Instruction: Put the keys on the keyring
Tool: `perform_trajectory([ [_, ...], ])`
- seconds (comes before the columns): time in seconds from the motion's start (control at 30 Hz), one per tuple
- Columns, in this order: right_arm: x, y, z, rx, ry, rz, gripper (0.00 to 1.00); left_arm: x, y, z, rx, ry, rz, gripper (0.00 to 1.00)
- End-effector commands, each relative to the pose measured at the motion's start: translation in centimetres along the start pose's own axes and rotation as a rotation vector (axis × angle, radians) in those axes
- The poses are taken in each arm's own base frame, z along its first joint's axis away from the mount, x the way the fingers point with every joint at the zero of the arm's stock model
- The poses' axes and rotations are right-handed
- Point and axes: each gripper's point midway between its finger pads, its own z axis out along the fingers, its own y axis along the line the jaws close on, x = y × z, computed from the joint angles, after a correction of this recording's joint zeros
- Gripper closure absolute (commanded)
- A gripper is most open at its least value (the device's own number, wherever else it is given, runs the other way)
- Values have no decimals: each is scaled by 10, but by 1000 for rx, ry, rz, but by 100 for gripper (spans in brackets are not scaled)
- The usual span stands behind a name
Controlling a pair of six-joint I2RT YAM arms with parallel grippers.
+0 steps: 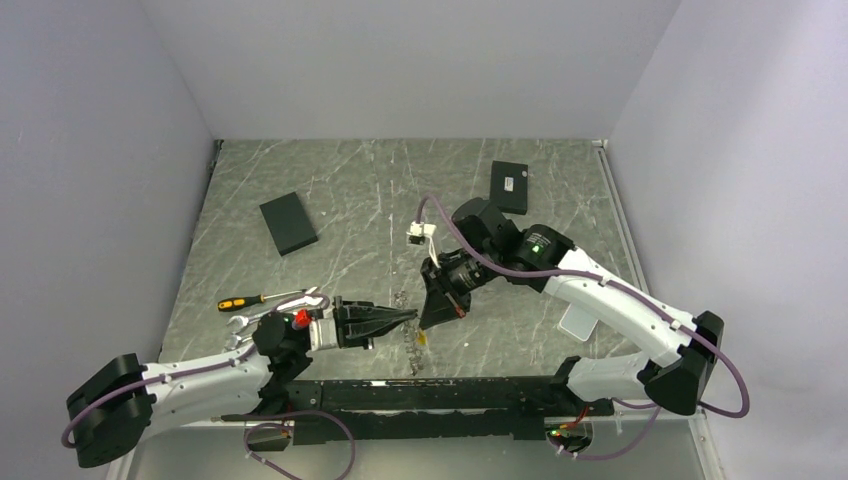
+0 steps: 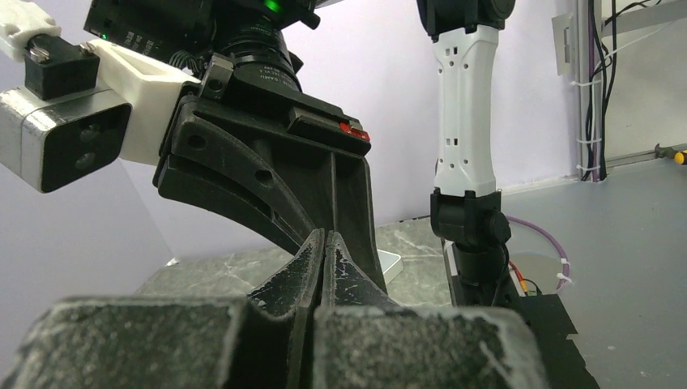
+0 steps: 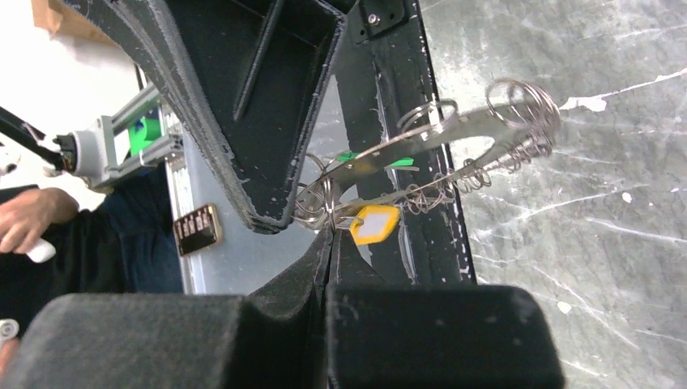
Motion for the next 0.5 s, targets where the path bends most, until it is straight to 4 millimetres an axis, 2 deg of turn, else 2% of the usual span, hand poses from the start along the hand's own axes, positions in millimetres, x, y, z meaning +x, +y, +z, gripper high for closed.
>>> perform_trajectory([
  [0.0, -1, 10, 0, -5, 33, -98, 100, -35, 7, 12, 3, -94, 47, 100],
  [0.37, 14, 10, 18, -40, 75, -130, 100, -8, 2, 16, 44, -14, 8, 100],
  [0.47, 13, 13, 21, -67, 57, -137, 100, -7, 1, 12, 33, -25, -9, 100],
])
